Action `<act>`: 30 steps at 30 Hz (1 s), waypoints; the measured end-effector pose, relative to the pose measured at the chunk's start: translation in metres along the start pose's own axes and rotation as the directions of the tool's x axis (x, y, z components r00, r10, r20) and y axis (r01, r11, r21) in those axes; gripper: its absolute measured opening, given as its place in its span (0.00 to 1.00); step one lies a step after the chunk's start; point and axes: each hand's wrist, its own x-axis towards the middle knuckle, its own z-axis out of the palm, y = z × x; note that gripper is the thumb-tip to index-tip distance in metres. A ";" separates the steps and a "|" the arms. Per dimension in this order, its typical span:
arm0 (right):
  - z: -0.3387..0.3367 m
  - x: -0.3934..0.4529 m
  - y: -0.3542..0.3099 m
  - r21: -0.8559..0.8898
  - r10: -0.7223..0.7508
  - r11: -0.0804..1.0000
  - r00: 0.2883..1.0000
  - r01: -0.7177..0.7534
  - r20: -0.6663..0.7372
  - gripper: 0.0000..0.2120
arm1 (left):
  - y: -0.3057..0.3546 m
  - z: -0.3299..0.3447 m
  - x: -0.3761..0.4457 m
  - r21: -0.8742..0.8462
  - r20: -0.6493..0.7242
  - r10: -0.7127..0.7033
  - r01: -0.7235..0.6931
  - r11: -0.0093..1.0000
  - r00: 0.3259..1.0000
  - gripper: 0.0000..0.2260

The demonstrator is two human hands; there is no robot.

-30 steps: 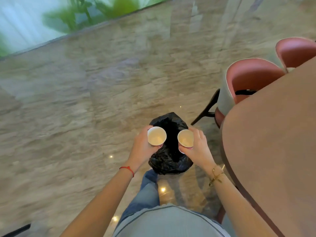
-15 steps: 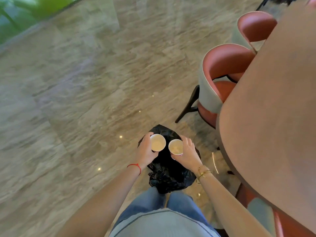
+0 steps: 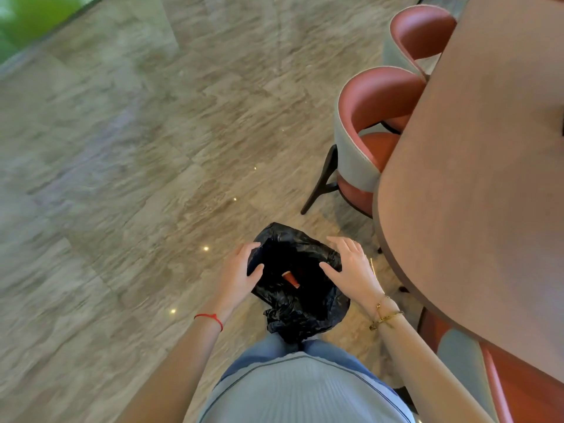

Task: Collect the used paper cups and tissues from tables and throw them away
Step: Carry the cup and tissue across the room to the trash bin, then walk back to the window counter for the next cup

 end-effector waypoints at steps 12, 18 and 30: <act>-0.053 -0.060 0.014 0.002 -0.097 0.995 0.990 0.098 -0.101 0.25 | 0.046 -0.013 -0.059 0.177 -0.115 0.070 -0.049 0.983 0.991 0.17; -0.076 -0.104 0.032 0.005 -0.076 0.997 0.985 0.078 -0.155 0.25 | 0.080 -0.005 -0.091 0.171 -0.175 0.111 -0.081 0.982 0.978 0.16; -0.073 -0.236 0.041 0.083 0.179 0.984 0.909 -0.159 -0.376 0.24 | 0.116 0.010 -0.134 0.155 -0.057 0.364 -0.352 0.923 0.930 0.19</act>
